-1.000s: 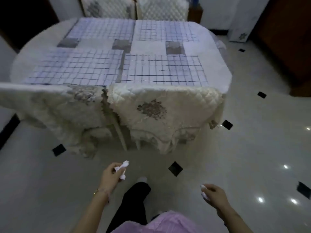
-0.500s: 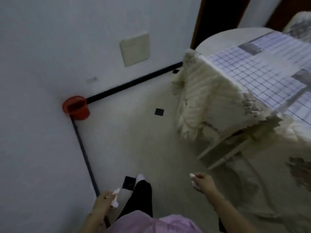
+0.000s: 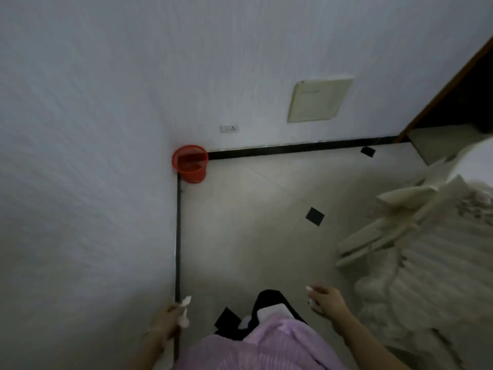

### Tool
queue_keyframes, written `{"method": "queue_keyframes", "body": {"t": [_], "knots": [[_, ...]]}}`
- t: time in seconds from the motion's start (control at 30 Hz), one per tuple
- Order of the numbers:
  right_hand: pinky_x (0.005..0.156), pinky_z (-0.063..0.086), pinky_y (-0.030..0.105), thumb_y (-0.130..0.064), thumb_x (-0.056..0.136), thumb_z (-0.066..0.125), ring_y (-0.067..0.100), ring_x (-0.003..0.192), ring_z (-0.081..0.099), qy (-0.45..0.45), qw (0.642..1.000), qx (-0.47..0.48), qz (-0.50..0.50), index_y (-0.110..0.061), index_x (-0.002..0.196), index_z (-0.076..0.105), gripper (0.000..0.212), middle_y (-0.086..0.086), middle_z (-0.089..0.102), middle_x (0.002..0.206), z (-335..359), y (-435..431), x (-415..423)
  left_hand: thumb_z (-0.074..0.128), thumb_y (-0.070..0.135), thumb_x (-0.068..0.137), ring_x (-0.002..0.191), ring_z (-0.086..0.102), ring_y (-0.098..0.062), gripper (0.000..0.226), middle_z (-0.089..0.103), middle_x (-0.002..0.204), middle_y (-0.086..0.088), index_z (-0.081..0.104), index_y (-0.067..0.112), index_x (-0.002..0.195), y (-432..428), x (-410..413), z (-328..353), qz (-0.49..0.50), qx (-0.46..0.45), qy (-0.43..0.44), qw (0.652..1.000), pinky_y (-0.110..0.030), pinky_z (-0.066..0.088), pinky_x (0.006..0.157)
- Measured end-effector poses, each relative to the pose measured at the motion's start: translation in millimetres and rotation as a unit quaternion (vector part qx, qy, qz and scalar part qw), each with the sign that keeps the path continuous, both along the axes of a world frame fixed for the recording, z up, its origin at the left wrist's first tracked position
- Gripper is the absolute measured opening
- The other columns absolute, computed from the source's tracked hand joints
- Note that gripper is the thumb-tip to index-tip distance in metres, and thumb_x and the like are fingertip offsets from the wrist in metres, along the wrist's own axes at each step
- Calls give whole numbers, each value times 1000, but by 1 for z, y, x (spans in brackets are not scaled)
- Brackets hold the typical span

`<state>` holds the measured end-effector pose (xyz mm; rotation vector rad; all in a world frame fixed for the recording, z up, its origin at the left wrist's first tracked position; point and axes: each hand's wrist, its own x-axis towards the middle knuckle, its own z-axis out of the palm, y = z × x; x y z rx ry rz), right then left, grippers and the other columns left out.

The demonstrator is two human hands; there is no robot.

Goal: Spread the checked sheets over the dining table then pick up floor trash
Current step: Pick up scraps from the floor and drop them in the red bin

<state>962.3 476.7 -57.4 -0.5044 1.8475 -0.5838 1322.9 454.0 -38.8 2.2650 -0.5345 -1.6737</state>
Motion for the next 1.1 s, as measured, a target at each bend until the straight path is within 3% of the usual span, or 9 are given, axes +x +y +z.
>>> {"method": "queue_keyframes", "body": {"t": [0.07,0.13,0.27,0.37,0.5,0.57,0.7,0.9,1.1], "knots": [[40,37,16,-4,88,60,11,41,42,-3,999,35,-18,2,74,62,16,8,47,51,-7,-22,-8,58,17,90,70,53,-23,19,58,71,-10,58,8,74,-54,-8,3,-5,-58,8,998,-37,48,76],[41,39,17,-4,89,60,12,39,44,-12,997,66,-24,7,84,65,13,9,49,52,-17,-51,-17,58,13,90,71,55,-25,20,62,64,-8,59,10,70,-108,-17,6,-8,-107,19,994,-39,49,77],[39,37,16,-4,88,59,9,32,43,-14,995,95,-2,2,74,61,16,8,50,48,-32,-134,-31,55,7,91,69,53,-24,21,57,70,-9,57,12,71,-210,-33,7,26,-129,34,991,-32,46,71],[38,35,15,-7,91,57,10,37,42,-16,994,97,48,-4,68,56,23,5,49,46,-31,-215,-34,58,12,90,66,54,-22,21,56,69,-10,56,11,69,-261,-35,3,56,-106,22,993,-33,47,73],[43,44,15,-12,92,57,13,54,50,-9,991,65,116,-4,83,61,14,7,55,62,-14,-327,-26,60,16,89,65,52,-21,20,56,73,-12,56,5,74,-298,-30,-3,87,-54,13,995,-28,45,65],[48,46,14,-11,93,55,14,60,53,2,987,36,158,-5,80,61,15,8,55,66,-2,-382,-15,62,17,87,65,50,-22,20,55,76,-12,56,4,73,-310,-24,-5,111,-33,4,993,-27,45,62],[56,50,19,-11,91,59,18,66,61,-1,979,-5,205,-9,89,65,7,9,63,72,11,-484,12,62,17,88,65,47,-24,19,54,77,-11,56,5,75,-324,-4,-11,173,36,-20,984,-32,44,66],[54,51,21,-4,89,60,18,56,55,-35,975,-34,217,-8,83,65,8,12,62,67,14,-617,64,68,15,83,69,49,-28,26,56,88,-18,60,-7,92,-368,21,-29,239,99,-26,966,-30,44,61],[62,51,28,-6,89,60,22,61,57,-51,968,-1,245,0,95,66,11,14,62,67,6,-716,112,64,18,86,72,53,-28,19,58,88,-16,59,0,89,-486,34,-35,271,79,1,959,-34,47,72]]}}
